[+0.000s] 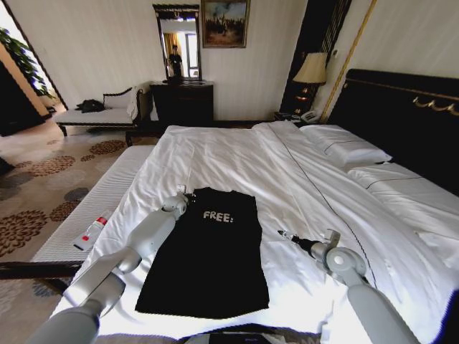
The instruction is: Fold the clothes on the bed.
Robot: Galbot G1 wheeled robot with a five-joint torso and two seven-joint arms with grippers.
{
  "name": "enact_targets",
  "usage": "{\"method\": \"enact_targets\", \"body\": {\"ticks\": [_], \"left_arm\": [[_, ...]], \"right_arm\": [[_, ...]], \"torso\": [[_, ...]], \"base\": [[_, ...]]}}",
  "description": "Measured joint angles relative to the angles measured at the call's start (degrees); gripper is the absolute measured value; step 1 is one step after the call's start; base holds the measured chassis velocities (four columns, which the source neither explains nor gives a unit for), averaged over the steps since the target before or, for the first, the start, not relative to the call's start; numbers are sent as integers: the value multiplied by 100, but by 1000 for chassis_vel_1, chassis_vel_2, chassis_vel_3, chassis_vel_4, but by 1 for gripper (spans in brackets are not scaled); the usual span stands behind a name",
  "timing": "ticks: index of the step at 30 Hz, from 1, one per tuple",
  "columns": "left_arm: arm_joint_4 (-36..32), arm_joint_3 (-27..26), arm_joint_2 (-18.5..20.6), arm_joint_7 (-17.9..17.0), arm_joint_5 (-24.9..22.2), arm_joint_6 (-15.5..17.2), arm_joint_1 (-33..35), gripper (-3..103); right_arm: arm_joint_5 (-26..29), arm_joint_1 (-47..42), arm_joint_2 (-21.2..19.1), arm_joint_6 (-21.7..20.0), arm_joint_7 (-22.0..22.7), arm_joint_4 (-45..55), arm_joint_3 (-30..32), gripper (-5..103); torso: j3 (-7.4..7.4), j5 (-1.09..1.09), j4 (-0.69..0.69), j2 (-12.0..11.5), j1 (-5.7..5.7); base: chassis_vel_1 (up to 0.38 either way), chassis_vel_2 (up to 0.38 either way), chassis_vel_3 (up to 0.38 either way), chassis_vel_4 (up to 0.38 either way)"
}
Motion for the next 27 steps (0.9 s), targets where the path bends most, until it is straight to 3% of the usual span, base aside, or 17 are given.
{"method": "enact_targets", "body": {"ticks": [4, 10, 12, 16, 17, 24, 25, 27], "left_arm": [[-33, 76, 16, -19, 68, 15, 8, 3], [-261, 106, 148, -182, 104, 76, 86, 29], [-354, 106, 196, -186, 110, 76, 120, 29], [-828, -5, 474, -177, 7, 46, 354, 52], [-828, -5, 474, -177, 7, 46, 354, 52], [-1426, -633, 920, -66, -359, -84, 833, 79], [-1426, -633, 920, -66, -359, -84, 833, 79], [-1462, -829, 973, -73, -641, -111, 889, 89]], "right_arm": [[-1, 17, 2, 4, -2, 0, -10, 100], [-4, 28, 3, 15, -17, 8, -28, 100], [-5, 31, 2, 19, -24, 15, -32, 100], [2, 90, -57, 88, -122, 73, -42, 100], [2, 90, -57, 88, -122, 73, -42, 100], [16, 622, -280, 306, -317, -39, -258, 100], [16, 622, -280, 306, -317, -39, -258, 100], [89, 1011, -404, 357, -408, -260, -461, 100]], "torso": [[0, 0, 0, 0, 0], [0, 0, 0, 0, 0], [0, 0, 0, 0, 0], [0, 0, 0, 0, 0], [0, 0, 0, 0, 0], [0, -1, 2, 0, 0], [0, -1, 2, 0, 0], [0, -2, 2, 0, 0]], "base": [[0, 0, 0, 0], [0, 0, 0, 0], [0, 0, 0, 0], [0, 0, 0, 0], [0, 0, 0, 0], [0, 0, 0, 0], [0, 0, 0, 0], [0, 0, 0, 0]]}}
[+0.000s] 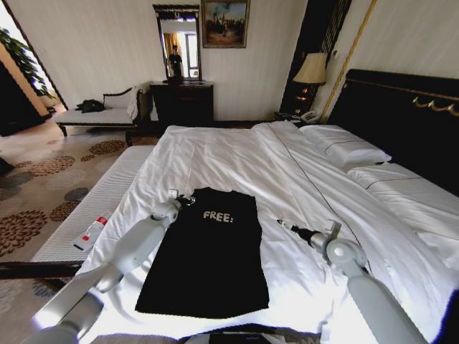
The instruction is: Fold the clothes on the bed.
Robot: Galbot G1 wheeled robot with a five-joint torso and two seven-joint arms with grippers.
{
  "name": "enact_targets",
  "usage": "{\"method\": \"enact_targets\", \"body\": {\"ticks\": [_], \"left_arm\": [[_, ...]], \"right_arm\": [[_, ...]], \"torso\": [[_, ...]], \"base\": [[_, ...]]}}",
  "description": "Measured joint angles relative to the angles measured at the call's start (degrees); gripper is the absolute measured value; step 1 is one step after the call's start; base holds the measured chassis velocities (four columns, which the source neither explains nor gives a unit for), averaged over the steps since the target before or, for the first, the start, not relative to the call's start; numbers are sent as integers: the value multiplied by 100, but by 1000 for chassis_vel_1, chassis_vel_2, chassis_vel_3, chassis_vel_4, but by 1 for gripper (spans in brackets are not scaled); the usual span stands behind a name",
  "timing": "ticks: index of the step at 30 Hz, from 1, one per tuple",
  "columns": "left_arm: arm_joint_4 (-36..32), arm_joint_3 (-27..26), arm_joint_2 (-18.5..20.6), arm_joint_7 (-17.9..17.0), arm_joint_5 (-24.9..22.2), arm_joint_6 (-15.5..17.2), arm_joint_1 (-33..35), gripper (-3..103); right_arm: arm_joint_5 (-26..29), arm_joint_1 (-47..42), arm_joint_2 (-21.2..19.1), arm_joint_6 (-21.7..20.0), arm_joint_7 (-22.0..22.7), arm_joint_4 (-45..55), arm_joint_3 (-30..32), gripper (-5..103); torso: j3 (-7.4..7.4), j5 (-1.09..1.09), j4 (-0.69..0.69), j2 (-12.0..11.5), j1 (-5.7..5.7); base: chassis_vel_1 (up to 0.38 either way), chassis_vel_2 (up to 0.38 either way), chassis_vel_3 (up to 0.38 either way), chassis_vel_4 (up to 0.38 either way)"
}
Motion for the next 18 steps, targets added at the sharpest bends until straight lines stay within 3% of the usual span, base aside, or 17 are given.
{"method": "enact_targets", "body": {"ticks": [1, 7, 18], "left_arm": [[32, -60, -3, 1, -123, -23, -4, 95], [593, -334, -272, 140, -797, -53, -277, 100], [2271, -341, -997, 711, -792, -94, -1068, 102]], "right_arm": [[46, 174, -49, 5, -24, -121, -99, 100], [430, 1035, -195, -30, -80, -784, -623, 100], [507, 2078, -165, -66, -16, -1593, -1294, 100]], "torso": [[0, 0, -1, 0, 0], [0, 1, -2, 0, 0], [1, 2, -3, -1, 1]], "base": [[0, 0, 0, 0], [0, 0, 0, 0], [0, 0, 0, 0]]}}
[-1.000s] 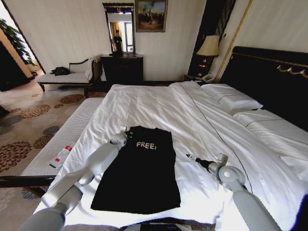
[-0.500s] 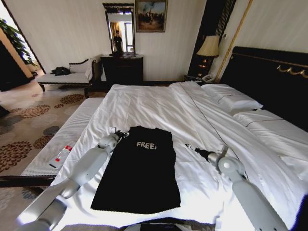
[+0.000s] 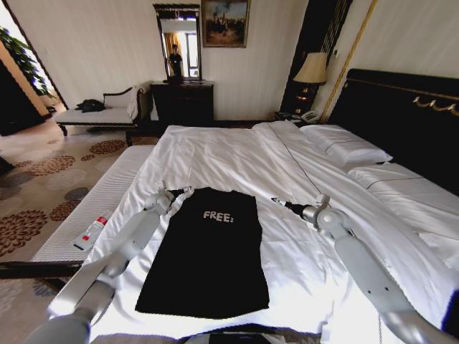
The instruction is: Fold the clothes on the bed.
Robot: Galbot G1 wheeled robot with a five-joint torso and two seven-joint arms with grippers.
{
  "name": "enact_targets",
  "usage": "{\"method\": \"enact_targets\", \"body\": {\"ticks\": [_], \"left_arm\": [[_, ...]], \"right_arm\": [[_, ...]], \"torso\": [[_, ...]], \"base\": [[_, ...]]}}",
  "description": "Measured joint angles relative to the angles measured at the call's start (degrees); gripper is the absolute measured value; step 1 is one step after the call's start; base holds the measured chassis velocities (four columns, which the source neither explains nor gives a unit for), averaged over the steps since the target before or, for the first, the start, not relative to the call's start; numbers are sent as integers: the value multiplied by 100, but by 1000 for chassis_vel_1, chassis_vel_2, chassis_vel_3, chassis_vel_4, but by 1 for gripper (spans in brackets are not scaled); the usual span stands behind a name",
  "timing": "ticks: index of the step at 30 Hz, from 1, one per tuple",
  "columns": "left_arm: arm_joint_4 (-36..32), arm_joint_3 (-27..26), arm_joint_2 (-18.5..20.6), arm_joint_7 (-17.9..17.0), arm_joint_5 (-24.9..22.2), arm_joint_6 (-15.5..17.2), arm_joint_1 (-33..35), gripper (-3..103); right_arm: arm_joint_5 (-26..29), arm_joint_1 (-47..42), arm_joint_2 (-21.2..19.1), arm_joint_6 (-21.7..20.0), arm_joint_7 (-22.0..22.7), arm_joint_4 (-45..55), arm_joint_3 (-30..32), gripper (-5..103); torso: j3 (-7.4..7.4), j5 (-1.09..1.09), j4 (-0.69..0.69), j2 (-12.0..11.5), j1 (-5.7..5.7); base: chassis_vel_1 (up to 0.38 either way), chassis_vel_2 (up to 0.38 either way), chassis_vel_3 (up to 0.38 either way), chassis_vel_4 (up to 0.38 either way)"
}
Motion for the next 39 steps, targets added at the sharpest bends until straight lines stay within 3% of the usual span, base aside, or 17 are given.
{"method": "enact_targets", "body": {"ticks": [10, 13, 15, 19, 21, 22, 23, 25, 27, 33, 35, 36, 37, 39], "left_arm": [[792, 22, -662, 355, 249, -45, -218, 96], [1159, -37, -909, 443, 457, -148, -333, 88], [1272, -59, -964, 463, 522, -181, -375, 88], [1490, -83, -1063, 485, 640, -237, -478, 77], [1504, -83, -1065, 485, 679, -245, -488, 66], [1504, -83, -1064, 481, 692, -247, -488, 66], [1503, -83, -1054, 451, 711, -251, -488, 55], [1498, -83, -1045, 436, 711, -253, -488, 55], [1460, -83, -1005, 405, 707, -255, -485, 43], [1358, -76, -922, 358, 691, -255, -425, 28], [1323, -76, -899, 337, 679, -255, -393, 16], [1320, -77, -898, 336, 679, -255, -391, 16], [1312, -76, -896, 329, 672, -255, -378, 6], [1307, -76, -891, 324, 669, -255, -374, 6]], "right_arm": [[-16, 440, 112, 0, 48, -447, -249, 100], [-22, 418, 114, 0, 56, -450, -237, 100], [-24, 409, 113, 0, 57, -450, -230, 100], [-24, 417, 132, 0, 58, -472, -227, 100], [-6, 463, 175, 0, 58, -538, -246, 100], [14, 491, 199, 0, 58, -579, -259, 100], [45, 549, 250, 0, 55, -667, -295, 100], [55, 576, 278, 1, 49, -705, -314, 100], [62, 638, 344, 4, 32, -778, -370, 100], [50, 738, 510, 13, -30, -951, -507, 100], [37, 789, 605, 20, -86, -1045, -569, 100], [29, 799, 625, 21, -98, -1066, -583, 100], [-18, 848, 704, 32, -156, -1161, -645, 100], [-41, 878, 745, 41, -185, -1222, -672, 100]], "torso": [[0, 1, 1, 0, 1], [-1, 1, 0, 0, 0], [-1, 1, 0, 0, -1], [-1, 1, 0, 0, 0], [-1, 0, 1, 0, 0], [-1, 0, 1, 0, -1], [-1, 0, 1, 0, -1], [-1, 0, 2, 0, -1], [-1, 0, 2, 0, -1], [-1, 0, 2, 0, -1], [-1, -1, 2, 1, -1], [-1, -1, 2, 0, -1], [-1, -1, 2, 0, -1], [-1, -1, 1, 1, -1]], "base": [[0, 0, 0, 0], [0, 0, 0, 0], [0, 0, 0, 0], [0, 0, 0, 0], [0, 0, 0, 0], [0, 0, 0, 0], [0, 0, 0, 0], [0, 0, 0, 0], [0, 0, 0, 0], [0, 0, 0, 0], [0, 0, 0, 0], [0, 0, 0, 0], [0, 0, 0, 0], [0, 0, 0, 0]]}}
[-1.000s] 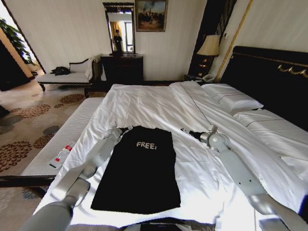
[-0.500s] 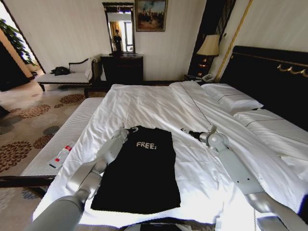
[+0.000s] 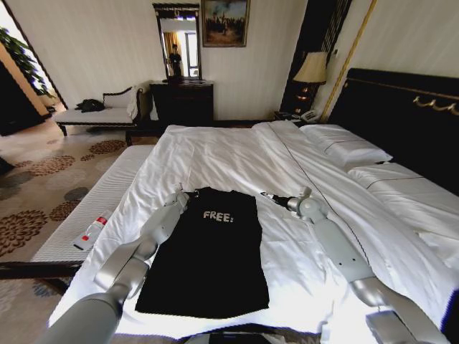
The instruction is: Fold the clothes on the bed.
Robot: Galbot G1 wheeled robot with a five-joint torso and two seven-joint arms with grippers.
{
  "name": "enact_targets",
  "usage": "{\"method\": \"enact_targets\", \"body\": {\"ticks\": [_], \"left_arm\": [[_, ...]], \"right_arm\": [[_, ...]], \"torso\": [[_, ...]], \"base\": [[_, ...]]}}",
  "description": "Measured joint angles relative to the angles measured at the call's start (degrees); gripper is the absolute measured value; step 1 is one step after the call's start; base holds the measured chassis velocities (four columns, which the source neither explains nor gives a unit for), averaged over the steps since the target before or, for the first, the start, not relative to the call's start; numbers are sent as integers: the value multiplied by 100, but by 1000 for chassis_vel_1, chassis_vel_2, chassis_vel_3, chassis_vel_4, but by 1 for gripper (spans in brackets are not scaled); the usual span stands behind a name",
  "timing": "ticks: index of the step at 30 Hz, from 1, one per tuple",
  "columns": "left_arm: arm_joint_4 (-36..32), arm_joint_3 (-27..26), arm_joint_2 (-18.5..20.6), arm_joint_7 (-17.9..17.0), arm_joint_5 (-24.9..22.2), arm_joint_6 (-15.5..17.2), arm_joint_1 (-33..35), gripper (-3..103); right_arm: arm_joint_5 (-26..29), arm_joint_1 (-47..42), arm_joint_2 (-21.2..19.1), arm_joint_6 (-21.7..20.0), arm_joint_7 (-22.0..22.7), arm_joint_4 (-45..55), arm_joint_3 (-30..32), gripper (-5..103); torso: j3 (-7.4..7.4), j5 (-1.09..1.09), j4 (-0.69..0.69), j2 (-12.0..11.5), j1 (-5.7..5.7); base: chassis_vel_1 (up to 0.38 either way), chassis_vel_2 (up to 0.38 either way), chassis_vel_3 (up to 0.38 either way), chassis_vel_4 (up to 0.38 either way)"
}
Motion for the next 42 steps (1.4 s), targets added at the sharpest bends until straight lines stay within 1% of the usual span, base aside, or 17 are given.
{"method": "enact_targets", "body": {"ticks": [2, 7, 9, 10, 12, 16, 17, 20, 22, 26, 29, 32, 34, 38, 39, 41, 42], "left_arm": [[-30, 0, 16, -9, -16, 0, 10, 2], [-167, 12, 118, -53, -98, 16, 45, 2], [-182, 34, 162, -71, -140, 23, 45, 2], [-182, 34, 162, -71, -140, 23, 45, 2], [-191, 55, 170, -71, -162, 25, 41, 2], [-228, 46, 179, -71, -177, 27, 51, 2], [-235, 37, 183, -71, -181, 27, 64, 2], [-262, 34, 189, -70, -192, 26, 98, 2], [-273, 37, 191, -71, -192, 26, 110, 2], [-315, 46, 190, -76, -193, 25, 133, 2], [-307, 49, 183, -78, -194, 25, 129, 2], [-276, 47, 155, -78, -194, 22, 105, 2], [-277, 47, 155, -78, -194, 22, 105, 2], [-296, 33, 165, -84, -190, 18, 122, 2], [-296, 33, 165, -84, -190, 18, 122, 2], [-331, 27, 184, -93, -186, 16, 145, 2], [-340, 25, 189, -99, -185, 16, 153, 2]], "right_arm": [[-54, 70, 106, 21, -71, -141, -62, 100], [-221, 293, 386, 96, -257, -558, -260, 100], [-321, 506, 668, 189, -374, -1072, -351, 100], [-321, 506, 668, 189, -374, -1072, -351, 100], [-372, 654, 879, 220, -428, -1466, -373, 100], [-419, 775, 963, 239, -498, -1704, -418, 100], [-448, 784, 967, 257, -524, -1739, -441, 103], [-470, 802, 983, 309, -558, -1790, -446, 89], [-477, 802, 978, 325, -573, -1799, -446, 89], [-498, 820, 940, 391, -603, -1834, -445, 68], [-497, 824, 929, 393, -607, -1837, -445, 62], [-495, 823, 936, 394, -613, -1830, -449, 46], [-495, 822, 944, 394, -613, -1826, -452, 46], [-517, 812, 961, 397, -616, -1822, -483, 24], [-517, 812, 961, 397, -616, -1822, -483, 24], [-525, 811, 949, 403, -627, -1821, -493, 13], [-526, 810, 940, 404, -630, -1821, -497, 13]], "torso": [[0, 0, -1, 0, 0], [0, 0, 0, 0, 0], [0, -2, 0, 0, 0], [0, -2, 0, 0, 0], [0, 3, 1, 0, 0], [0, -1, 1, 0, 1], [0, 0, -1, 0, 1], [-1, 0, -1, 0, 0], [-1, 2, 0, 0, 0], [-1, 1, 0, 0, 0], [0, 1, 0, 0, 0], [-1, 1, -1, 0, 0], [-1, 1, -1, 0, 0], [0, 1, 0, 0, 0], [0, 1, 0, 0, 0], [0, 1, 0, 0, 0], [0, 1, 1, 0, 0]], "base": [[0, 0, 0, 0], [0, 0, 0, 0], [0, 0, 0, 0], [0, 0, 0, 0], [0, 0, 0, 0], [0, 0, 0, 0], [0, 0, 0, 0], [0, 0, 0, 0], [0, 0, 0, 0], [0, 0, 0, 0], [0, 0, 0, 0], [0, 0, 0, 0], [0, 0, 0, 0], [0, 0, 0, 0], [0, 0, 0, 0], [0, 0, 0, 0], [0, 0, 0, 0]]}}
